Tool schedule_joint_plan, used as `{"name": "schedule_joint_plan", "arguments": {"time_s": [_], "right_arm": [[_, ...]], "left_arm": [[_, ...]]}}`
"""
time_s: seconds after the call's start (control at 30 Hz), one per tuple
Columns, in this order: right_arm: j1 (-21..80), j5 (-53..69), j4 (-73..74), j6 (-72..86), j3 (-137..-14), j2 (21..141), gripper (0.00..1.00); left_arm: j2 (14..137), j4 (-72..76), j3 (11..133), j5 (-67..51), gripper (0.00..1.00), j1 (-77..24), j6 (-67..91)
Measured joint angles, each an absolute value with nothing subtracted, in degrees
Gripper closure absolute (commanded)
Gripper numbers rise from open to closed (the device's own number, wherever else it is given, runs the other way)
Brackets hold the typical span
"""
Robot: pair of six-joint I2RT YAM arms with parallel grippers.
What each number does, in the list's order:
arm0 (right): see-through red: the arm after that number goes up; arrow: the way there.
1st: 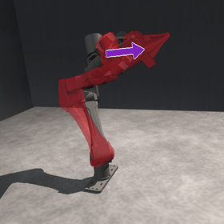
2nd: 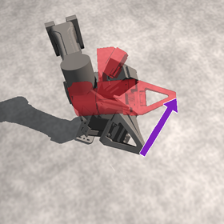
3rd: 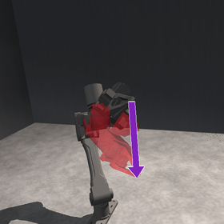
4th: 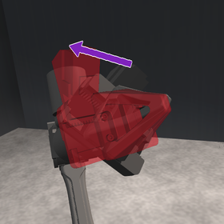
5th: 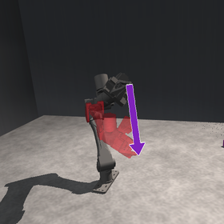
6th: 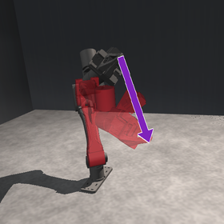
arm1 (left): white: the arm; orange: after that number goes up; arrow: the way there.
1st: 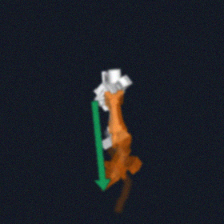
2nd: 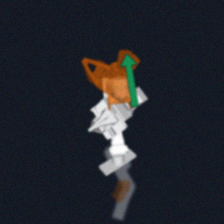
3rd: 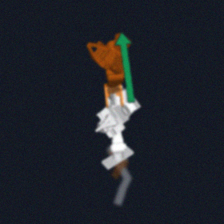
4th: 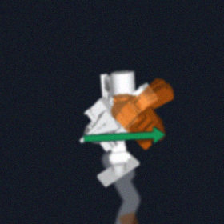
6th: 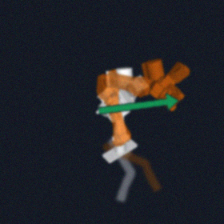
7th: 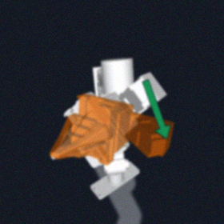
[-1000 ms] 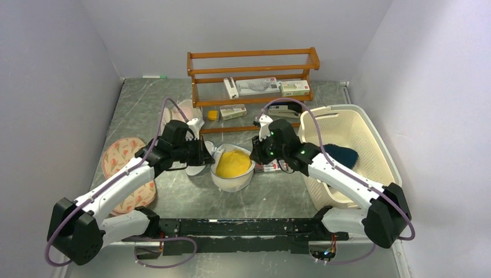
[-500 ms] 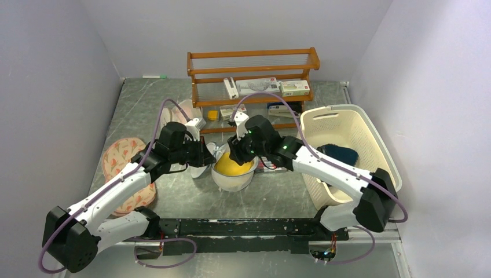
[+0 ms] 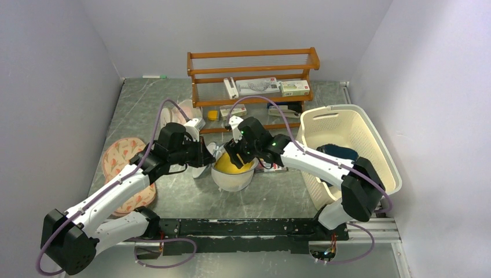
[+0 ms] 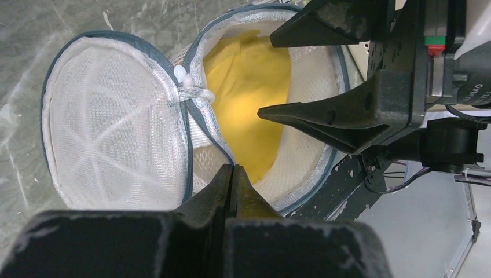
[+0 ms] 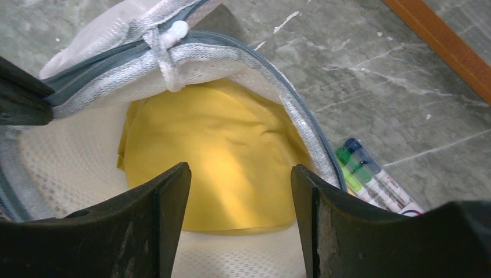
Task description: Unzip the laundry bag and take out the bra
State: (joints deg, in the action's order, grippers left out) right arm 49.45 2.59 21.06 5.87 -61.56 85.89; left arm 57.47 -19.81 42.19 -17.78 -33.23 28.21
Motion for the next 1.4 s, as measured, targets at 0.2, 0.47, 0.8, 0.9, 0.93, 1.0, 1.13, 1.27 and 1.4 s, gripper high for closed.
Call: {"name": "schedule_joint_plan", "arguments": {"time_s": [0.2,0.47,0.8,0.9,0.93,1.0,1.13,1.27,1.4], "right_arm": [[49.5,0.1,20.9,4.2,-61.6,87.5,0.33],[49.5,0.2,19.4,4.0,-61.3,91.8,0.62],[50.2,5.0,17.9,8.0,-60.6,87.5,1.0],[50.2,6.7,18.0,9.5,-60.6,84.4,1.0],[50.2,7.4,18.0,10.0,-60.6,83.4,1.0],[50.2,8.4,18.0,11.2,-60.6,81.7,1.0],[50.2,9.2,17.9,13.7,-60.6,78.9,1.0],[50.2,8.0,17.9,15.8,-60.9,75.6,1.0],[50.2,5.6,17.5,17.3,-61.9,71.5,1.0]], "left_arm": [[57.5,-19.9,42.2,-17.2,0.93,-33.3,28.0],[57.8,-19.9,42.2,-17.1,0.93,-33.3,28.0],[57.7,-20.1,42.2,-16.9,0.93,-33.5,28.0],[57.8,-20.1,42.2,-16.9,0.93,-33.5,28.0],[57.8,-20.1,42.2,-16.9,0.93,-33.5,28.0],[57.8,-20.1,42.2,-16.8,0.93,-33.5,28.0],[58.0,-20.1,42.2,-16.5,0.93,-33.5,28.0],[58.0,-20.4,42.2,-16.1,0.93,-33.5,27.9],[58.0,-20.9,42.2,-15.6,0.93,-33.6,27.8]]}}
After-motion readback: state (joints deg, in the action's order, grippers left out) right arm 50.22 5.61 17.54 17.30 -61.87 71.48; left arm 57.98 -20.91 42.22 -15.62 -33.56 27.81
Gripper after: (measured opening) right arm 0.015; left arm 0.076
